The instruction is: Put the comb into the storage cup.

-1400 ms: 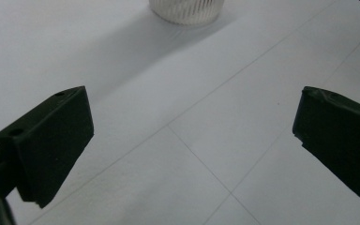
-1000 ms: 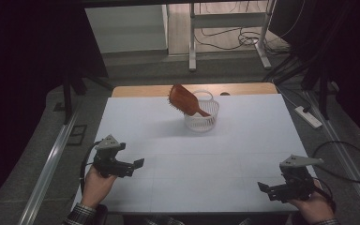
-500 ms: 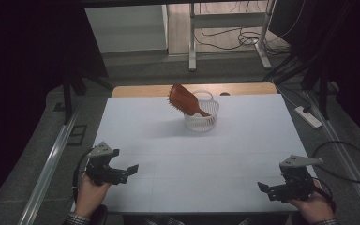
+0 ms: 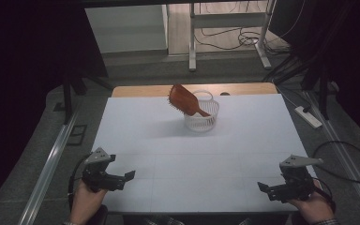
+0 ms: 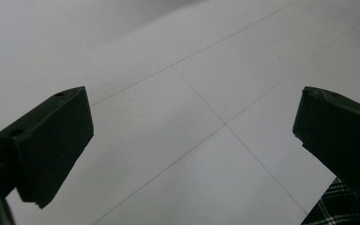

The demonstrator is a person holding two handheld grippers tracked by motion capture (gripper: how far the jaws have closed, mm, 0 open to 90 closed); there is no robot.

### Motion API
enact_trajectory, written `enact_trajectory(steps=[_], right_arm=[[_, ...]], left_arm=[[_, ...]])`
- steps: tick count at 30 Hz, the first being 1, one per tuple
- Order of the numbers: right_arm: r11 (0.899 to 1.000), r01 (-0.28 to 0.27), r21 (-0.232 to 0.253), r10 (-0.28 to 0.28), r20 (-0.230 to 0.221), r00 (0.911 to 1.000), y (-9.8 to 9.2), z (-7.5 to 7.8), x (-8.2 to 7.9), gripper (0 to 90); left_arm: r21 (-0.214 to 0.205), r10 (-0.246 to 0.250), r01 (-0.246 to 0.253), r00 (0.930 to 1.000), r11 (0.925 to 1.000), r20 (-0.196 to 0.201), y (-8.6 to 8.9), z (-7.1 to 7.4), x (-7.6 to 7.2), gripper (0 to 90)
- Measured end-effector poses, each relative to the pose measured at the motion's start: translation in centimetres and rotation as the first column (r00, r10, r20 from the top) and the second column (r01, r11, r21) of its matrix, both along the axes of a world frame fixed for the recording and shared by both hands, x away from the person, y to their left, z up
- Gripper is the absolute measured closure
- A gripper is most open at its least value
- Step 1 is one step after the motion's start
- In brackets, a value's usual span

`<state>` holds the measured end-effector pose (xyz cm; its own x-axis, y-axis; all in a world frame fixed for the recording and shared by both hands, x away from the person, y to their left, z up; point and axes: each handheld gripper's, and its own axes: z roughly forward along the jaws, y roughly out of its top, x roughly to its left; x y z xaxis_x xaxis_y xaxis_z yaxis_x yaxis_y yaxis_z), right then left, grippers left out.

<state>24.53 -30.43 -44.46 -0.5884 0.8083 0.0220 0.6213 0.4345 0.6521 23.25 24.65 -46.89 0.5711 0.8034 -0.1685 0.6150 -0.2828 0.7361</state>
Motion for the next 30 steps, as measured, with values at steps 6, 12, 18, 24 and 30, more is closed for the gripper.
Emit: enact_trajectory(steps=[6,12,18,24,30], right_arm=[[1.000,0.000,-0.001,0.000,0.001,1.0000,0.0,0.0,0.0,0.0],[1.000,-0.001,-0.003,0.001,0.000,1.0000,0.0,0.0,0.0,0.0],[1.000,-0.001,-0.003,0.001,0.001,1.0000,0.0,0.0,0.0,0.0],[1.000,0.000,-0.004,0.000,0.002,1.0000,0.1,0.0,0.0,0.0],[1.000,-0.001,-0.008,0.001,0.000,1.0000,0.1,0.0,0.1,0.0]], left_arm=[[0.014,0.005,-0.005,1.0000,0.9999,-0.005,0.0,-0.1,-0.5,0.0],[0.017,0.011,-0.011,0.9999,0.9998,0.003,0.2,0.0,-1.0,0.0],[0.026,0.019,-0.019,0.9998,0.9995,0.007,0.3,0.0,-1.4,0.0],[0.037,0.026,-0.026,0.9997,0.9990,0.005,0.3,0.1,-1.8,0.0],[0.047,0.028,-0.028,0.9996,0.9985,-0.001,0.3,0.1,-1.8,0.0]])
